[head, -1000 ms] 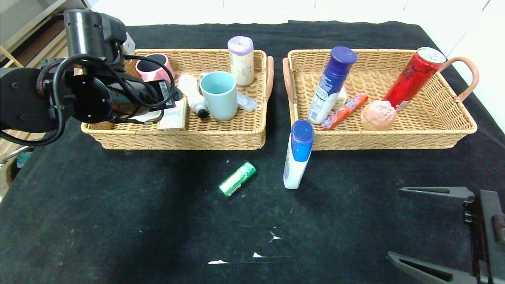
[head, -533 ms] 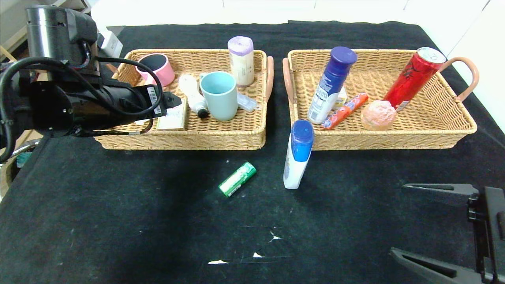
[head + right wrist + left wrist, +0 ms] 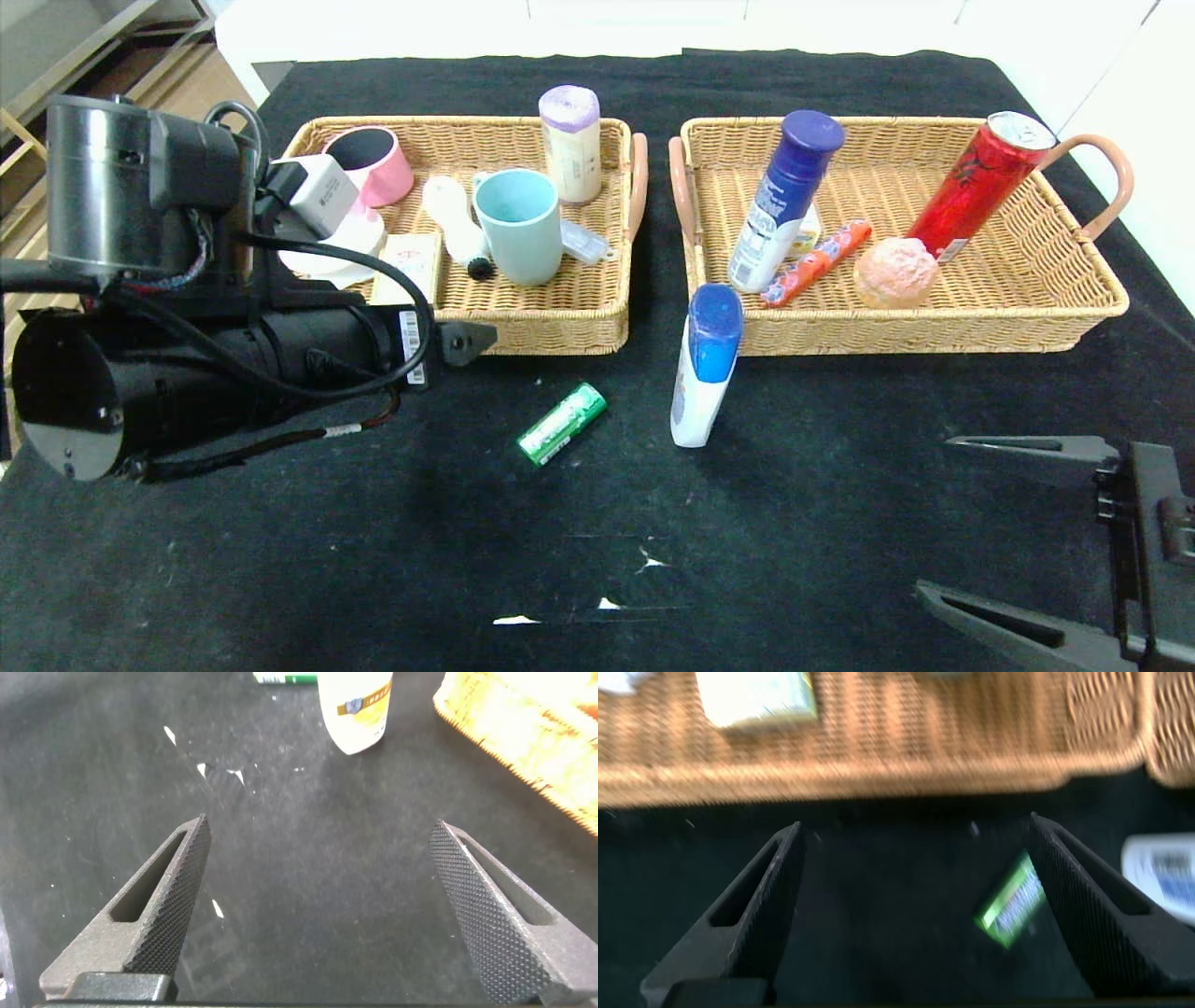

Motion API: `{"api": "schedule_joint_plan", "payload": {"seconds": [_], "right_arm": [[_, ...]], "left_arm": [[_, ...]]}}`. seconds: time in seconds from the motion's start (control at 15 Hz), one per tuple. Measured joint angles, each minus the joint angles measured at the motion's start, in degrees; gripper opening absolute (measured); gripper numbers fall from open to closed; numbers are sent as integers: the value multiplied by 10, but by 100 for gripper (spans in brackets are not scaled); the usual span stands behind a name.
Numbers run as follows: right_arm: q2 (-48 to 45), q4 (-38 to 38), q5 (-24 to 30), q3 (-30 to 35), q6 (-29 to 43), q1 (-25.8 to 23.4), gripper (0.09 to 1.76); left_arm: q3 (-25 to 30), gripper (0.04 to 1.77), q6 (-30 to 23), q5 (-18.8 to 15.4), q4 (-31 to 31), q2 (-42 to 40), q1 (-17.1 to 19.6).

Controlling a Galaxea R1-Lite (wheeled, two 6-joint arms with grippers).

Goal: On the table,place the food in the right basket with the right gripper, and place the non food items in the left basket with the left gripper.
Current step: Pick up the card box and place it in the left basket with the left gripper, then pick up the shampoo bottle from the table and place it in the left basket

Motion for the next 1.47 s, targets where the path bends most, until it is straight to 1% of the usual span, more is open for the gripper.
{"api": "schedule_joint_plan", "payload": {"seconds": [0.07, 0.13, 0.27, 0.47, 0.53, 0.67, 0.87, 1.0, 1.13, 1.2, 1.27, 1.33, 1.47], "right_arm": [[5, 0, 0, 0, 0, 0, 171], [9, 0, 0, 0, 0, 0, 171], [18, 0, -1, 0, 0, 0, 171], [27, -1, -3, -3, 0, -1, 171], [28, -1, -3, -3, 1, -2, 171], [31, -1, -3, -4, 1, -3, 171], [33, -1, -3, -8, 1, -10, 171], [33, -1, -4, -10, 2, -13, 171], [31, -2, -4, -11, 2, -18, 171], [31, -7, -4, -12, 2, -20, 171], [30, -11, -4, -12, 3, -21, 171], [28, -14, -2, -12, 2, -25, 171], [24, -14, -2, -12, 2, -30, 171]], "left_arm": [[18, 170, 0, 4, 0, -10, -16], [34, 170, 0, 16, 0, -18, -34], [74, 170, 3, 58, -19, -33, -90], [125, 170, 16, 95, -65, -37, -176], [133, 170, 19, 106, -70, -33, -194], [143, 170, 20, 113, -73, -21, -230], [146, 171, 20, 118, -74, -9, -274], [143, 171, 20, 128, -74, 2, -288], [131, 171, 19, 143, -75, 22, -293], [123, 171, 19, 153, -89, 35, -295], [117, 171, 22, 158, -124, 51, -298], [112, 171, 29, 161, -171, 68, -299], [108, 171, 50, 162, -233, 96, -302]]}}
